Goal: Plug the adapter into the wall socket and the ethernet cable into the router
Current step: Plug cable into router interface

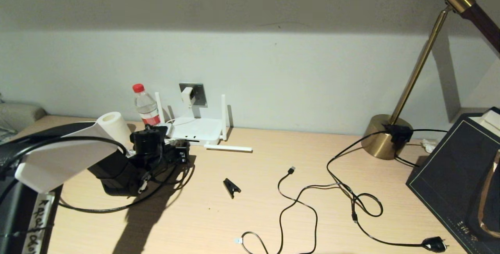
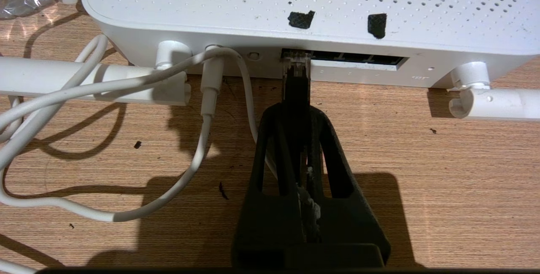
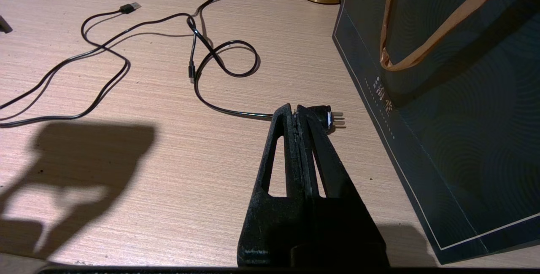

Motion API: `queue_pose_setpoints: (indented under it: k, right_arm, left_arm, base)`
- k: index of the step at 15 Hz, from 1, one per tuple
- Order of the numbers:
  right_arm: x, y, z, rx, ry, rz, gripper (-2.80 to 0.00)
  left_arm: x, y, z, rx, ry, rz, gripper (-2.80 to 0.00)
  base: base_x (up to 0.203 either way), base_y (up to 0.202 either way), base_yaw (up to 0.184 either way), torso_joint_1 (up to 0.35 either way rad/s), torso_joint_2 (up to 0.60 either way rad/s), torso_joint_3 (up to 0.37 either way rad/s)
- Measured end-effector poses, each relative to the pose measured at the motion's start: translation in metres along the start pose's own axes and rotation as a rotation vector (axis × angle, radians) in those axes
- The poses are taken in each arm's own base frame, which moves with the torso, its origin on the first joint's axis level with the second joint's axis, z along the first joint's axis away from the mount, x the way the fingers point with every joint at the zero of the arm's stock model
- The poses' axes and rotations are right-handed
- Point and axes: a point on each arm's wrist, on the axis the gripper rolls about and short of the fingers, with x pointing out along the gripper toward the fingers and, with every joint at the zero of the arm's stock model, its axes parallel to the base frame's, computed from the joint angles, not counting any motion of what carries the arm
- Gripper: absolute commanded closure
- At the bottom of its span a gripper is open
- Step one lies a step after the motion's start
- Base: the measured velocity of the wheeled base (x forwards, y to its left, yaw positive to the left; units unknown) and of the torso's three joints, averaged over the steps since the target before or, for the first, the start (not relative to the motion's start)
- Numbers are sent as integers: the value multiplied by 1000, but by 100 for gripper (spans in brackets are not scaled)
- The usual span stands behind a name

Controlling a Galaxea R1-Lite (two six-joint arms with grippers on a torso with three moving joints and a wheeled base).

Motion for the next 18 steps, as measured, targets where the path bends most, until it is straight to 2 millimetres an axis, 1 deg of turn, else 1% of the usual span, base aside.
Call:
queue_pose_setpoints:
  k: [18]
  right_arm:
    - [0, 0, 0, 0, 0, 0, 0]
  left_arm:
    - [-3, -1, 1, 1, -6, -2, 0]
  base:
    - [0, 0, 0, 0, 0, 0]
